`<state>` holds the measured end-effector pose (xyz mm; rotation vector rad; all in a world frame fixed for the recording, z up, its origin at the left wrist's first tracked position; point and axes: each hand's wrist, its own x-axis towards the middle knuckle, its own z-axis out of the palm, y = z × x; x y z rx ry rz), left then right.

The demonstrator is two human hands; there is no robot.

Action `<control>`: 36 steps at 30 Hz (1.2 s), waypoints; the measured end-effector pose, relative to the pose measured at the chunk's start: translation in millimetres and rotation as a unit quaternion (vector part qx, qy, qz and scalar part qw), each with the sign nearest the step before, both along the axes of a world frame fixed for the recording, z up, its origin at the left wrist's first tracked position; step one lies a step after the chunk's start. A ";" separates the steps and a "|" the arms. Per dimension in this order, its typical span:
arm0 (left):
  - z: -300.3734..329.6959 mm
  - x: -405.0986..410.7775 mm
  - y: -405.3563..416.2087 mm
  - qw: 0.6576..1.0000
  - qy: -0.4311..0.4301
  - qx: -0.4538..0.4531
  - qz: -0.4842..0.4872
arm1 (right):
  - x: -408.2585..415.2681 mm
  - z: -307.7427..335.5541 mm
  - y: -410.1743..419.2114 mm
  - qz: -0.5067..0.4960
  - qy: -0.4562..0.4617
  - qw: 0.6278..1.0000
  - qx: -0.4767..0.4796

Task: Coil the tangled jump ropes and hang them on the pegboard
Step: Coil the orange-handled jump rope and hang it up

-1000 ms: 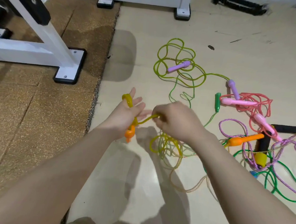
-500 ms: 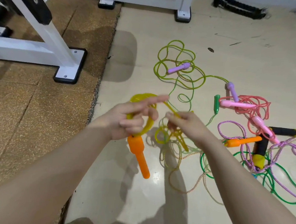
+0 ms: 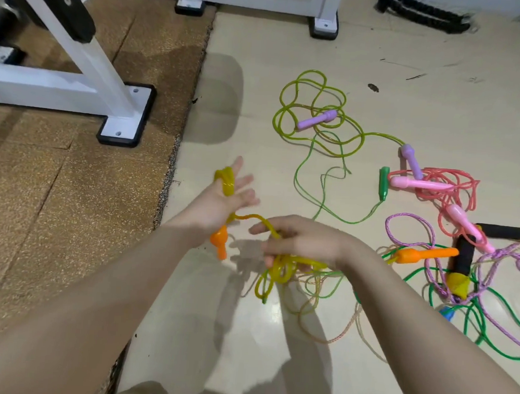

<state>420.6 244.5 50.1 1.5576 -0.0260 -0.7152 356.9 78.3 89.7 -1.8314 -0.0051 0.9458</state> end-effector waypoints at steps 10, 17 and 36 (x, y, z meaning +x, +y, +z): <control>6.2 -5.7 -8.6 0.986 -0.118 0.116 -0.019 | 7.3 -0.7 -65.1 -0.369 -0.011 0.924 0.097; 25.9 7.7 -5.8 0.935 0.160 -0.265 0.174 | -12.4 -34.2 -68.2 -0.149 -0.015 0.986 -0.076; -12.9 -22.1 -8.5 0.995 0.083 -0.059 0.014 | 24.7 28.9 -58.7 -0.563 0.169 0.713 0.382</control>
